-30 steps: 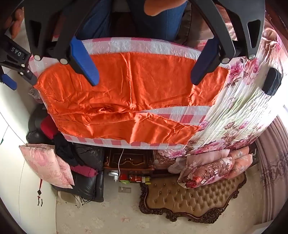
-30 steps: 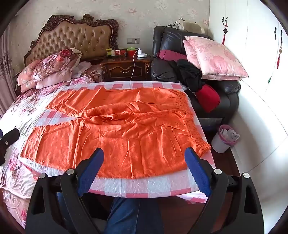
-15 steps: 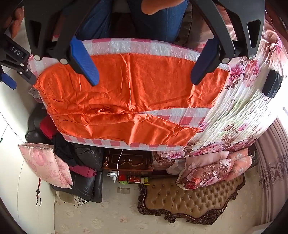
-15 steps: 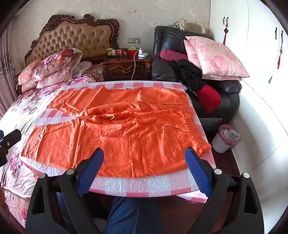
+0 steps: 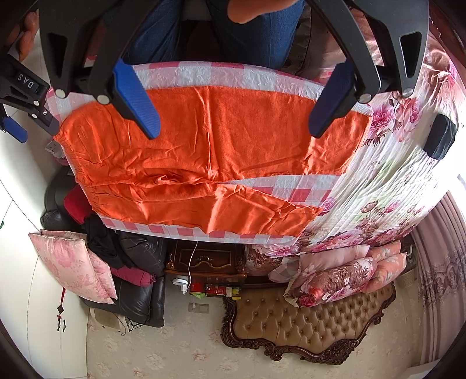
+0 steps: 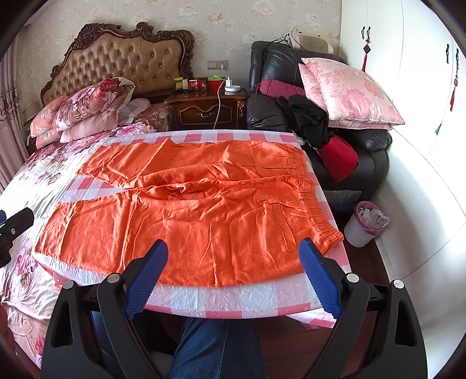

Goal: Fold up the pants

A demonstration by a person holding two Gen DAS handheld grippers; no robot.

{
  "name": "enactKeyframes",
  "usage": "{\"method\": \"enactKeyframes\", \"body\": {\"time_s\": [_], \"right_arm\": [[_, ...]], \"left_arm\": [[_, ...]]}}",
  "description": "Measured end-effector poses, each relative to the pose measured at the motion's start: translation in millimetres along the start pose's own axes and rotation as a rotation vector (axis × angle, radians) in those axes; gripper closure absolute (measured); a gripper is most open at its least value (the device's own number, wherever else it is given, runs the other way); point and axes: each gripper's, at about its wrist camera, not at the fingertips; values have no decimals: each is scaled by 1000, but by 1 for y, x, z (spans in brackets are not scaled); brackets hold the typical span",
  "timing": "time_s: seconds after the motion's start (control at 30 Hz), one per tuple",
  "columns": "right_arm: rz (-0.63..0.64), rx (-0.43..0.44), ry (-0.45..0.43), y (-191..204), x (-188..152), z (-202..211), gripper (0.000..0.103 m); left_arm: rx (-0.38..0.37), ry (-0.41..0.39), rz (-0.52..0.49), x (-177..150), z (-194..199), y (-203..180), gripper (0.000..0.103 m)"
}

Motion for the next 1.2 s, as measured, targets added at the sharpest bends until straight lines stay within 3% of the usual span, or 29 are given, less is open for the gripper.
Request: {"method": "enactKeyframes", "body": {"time_s": [1.2], "right_arm": [[-3, 3, -2, 3, -1, 3, 15]], "left_arm": [[-3, 0, 4, 0, 0, 0, 2]]}}
Point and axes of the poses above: each gripper's, at about its wrist camera, not at the fingertips, and z roughly against the way its jaws point, y to its left, x to its top, and after that the axes turned 15 degrees about z, right-handed
